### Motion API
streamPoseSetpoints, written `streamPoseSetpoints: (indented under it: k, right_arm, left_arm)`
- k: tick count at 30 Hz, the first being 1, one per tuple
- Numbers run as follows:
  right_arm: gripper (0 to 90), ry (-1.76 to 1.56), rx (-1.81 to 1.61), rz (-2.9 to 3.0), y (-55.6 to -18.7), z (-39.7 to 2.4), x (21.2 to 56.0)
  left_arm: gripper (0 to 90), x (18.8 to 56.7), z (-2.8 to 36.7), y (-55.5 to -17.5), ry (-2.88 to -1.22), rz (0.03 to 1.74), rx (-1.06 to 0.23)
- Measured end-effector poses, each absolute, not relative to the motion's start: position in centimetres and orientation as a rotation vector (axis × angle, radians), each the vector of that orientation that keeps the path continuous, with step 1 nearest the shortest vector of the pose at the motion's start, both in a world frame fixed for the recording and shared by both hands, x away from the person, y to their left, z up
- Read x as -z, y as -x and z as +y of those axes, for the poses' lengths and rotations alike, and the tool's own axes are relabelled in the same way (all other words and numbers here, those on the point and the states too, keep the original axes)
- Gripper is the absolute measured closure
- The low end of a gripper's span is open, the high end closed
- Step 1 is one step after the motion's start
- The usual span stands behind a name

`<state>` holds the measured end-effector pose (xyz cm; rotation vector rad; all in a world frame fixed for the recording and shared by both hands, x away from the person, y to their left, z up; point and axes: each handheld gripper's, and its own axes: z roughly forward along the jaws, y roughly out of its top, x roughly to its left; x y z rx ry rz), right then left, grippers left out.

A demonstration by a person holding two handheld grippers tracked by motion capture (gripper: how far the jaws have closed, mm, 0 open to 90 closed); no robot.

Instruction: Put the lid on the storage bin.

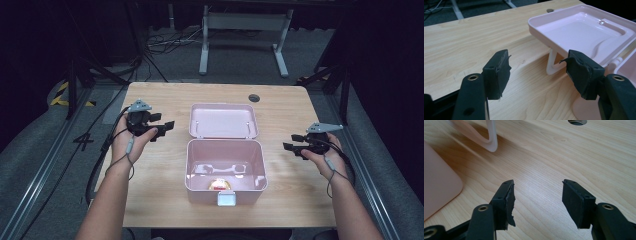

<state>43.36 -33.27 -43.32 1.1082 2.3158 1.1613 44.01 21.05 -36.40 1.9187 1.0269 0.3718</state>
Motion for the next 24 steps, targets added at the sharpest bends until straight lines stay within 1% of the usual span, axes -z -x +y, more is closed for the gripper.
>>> streamPoseSetpoints:
  k: [3,6,14,21,24]
  right_arm:
    - [44.1,-1.102,-1.165,2.314,-43.2,-33.3,43.3]
    - [44.1,-1.103,-1.169,2.313,-43.0,-33.2,43.2]
    - [44.3,-1.097,-1.174,2.303,-42.7,-33.4,43.2]
    - [44.3,-1.098,-1.18,2.3,-42.0,-33.5,43.3]
    - [44.3,-1.086,-1.182,2.3,-41.7,-33.5,43.2]
  left_arm:
    - [36.6,36.0,20.4,-44.9,-1.93,1.014,-0.37]
    - [36.7,35.6,19.7,-45.8,-1.911,1.001,-0.328]
    - [36.6,35.1,17.6,-48.3,-1.941,0.974,-0.37]
    - [34.8,35.3,16.1,-50.5,-1.93,0.963,-0.348]
    - [34.5,35.7,15.4,-51.4,-1.979,0.965,-0.381]
